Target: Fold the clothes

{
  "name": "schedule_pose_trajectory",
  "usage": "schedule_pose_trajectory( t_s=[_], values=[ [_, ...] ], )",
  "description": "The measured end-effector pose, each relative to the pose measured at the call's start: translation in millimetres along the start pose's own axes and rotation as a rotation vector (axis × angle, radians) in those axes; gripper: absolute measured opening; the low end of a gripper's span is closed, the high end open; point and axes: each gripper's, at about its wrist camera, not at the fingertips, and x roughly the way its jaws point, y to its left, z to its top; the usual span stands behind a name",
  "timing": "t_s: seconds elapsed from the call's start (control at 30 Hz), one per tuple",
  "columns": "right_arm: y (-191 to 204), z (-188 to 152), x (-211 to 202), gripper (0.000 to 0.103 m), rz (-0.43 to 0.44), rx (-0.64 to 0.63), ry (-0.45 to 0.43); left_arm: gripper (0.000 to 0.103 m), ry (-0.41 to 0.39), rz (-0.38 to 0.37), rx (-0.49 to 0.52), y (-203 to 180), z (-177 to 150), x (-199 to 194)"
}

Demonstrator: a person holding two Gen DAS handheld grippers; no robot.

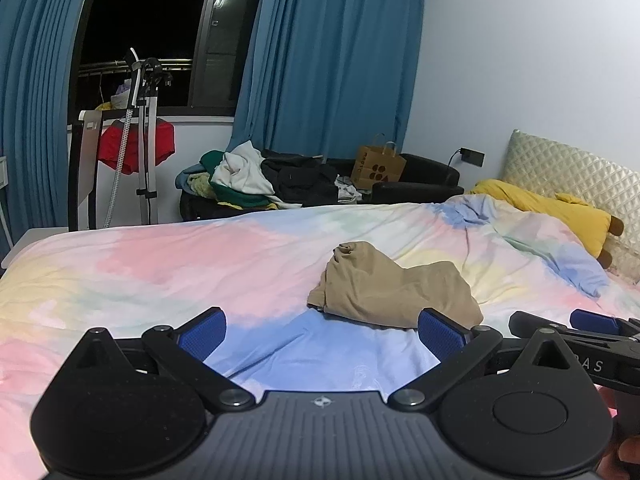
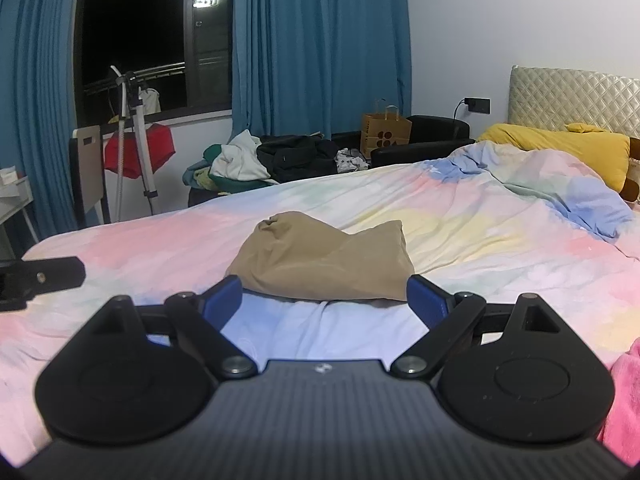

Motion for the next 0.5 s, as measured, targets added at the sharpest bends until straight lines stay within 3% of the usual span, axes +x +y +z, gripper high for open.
schedule_pose_trajectory(
  t_s=[0.5],
  values=[
    [-1.4,0.5,2.3,0.091,0.008,0.016,0.009,0.103,-0.005,0.005,0.021,-4.7,-3.3,-1.3]
  ],
)
